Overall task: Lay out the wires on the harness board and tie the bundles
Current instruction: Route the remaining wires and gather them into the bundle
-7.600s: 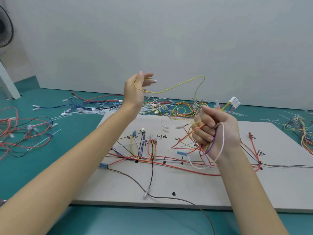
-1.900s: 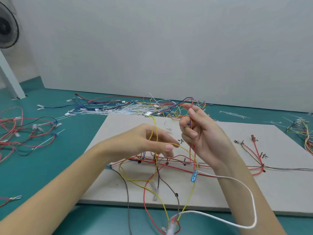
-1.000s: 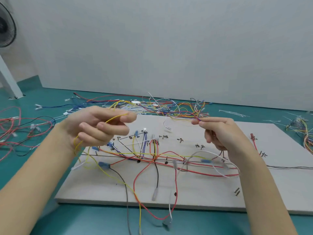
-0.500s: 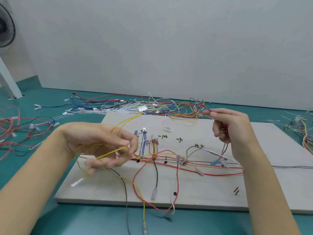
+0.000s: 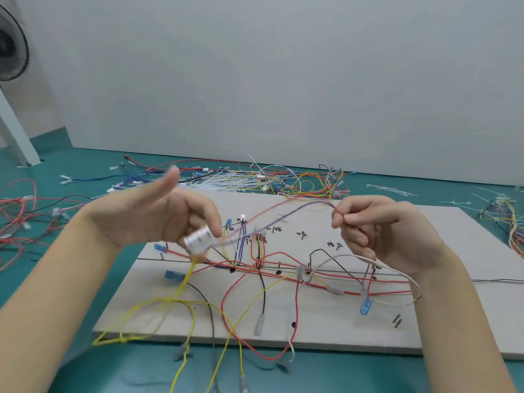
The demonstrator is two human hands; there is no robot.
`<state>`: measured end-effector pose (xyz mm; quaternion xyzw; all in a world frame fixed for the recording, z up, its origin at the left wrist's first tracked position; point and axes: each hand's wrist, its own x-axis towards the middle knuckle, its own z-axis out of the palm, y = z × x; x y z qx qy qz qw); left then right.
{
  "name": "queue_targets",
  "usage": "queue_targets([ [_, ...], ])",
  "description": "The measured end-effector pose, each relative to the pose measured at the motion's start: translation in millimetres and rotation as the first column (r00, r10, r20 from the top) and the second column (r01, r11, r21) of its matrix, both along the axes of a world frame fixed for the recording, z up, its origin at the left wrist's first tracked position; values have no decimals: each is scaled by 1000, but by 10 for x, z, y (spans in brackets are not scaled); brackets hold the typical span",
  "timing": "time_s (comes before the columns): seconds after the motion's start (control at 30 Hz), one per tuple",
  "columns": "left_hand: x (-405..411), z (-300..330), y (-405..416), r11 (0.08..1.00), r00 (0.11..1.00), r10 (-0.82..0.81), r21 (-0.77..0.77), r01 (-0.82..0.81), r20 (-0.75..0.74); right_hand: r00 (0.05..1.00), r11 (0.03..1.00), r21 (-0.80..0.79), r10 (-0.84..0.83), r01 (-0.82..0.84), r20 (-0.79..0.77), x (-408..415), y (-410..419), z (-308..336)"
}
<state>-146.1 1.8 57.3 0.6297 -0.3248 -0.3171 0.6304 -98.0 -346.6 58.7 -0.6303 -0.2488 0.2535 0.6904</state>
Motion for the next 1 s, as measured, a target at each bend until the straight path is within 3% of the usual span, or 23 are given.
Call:
queue_targets([
  [0.07,-12,37,-45,1000,997,0,-11,1,73,996,994,-66,87,-88,-25,12,13,-15],
  [0.13,-44,71,-91,998,996,-65,-1,65,55,994,986,-127,110,-112,-16,16,51,-36],
  [0.3,5,18,-140,989,996,46,138,-57,83,993,993,0,-114,114,22,71,181,-74],
  [0.47,165,-186,-240,982,998,52,181,-45,-35,968,965,98,-249,245,30,113,210,-107],
  [0.63,233,-196,-324,987,984,-159,-26,158,-76,949,948,57,-314,312,30,132,233,-129],
  [0.73,170,-127,-346,978,981,-190,-94,185,-46,940,940,31,-340,340,27,128,251,-138],
  [0.87,20,-50,-405,992,999,-16,-126,10,-47,933,932,-35,-358,360,39,98,337,-164],
  [0.93,-28,-1,-475,970,974,225,-90,-227,-29,929,926,-84,-365,369,62,82,358,-177],
  [1.0,-15,13,-524,889,887,456,-21,-458,-69,915,905,-141,-390,402,105,80,368,-192],
])
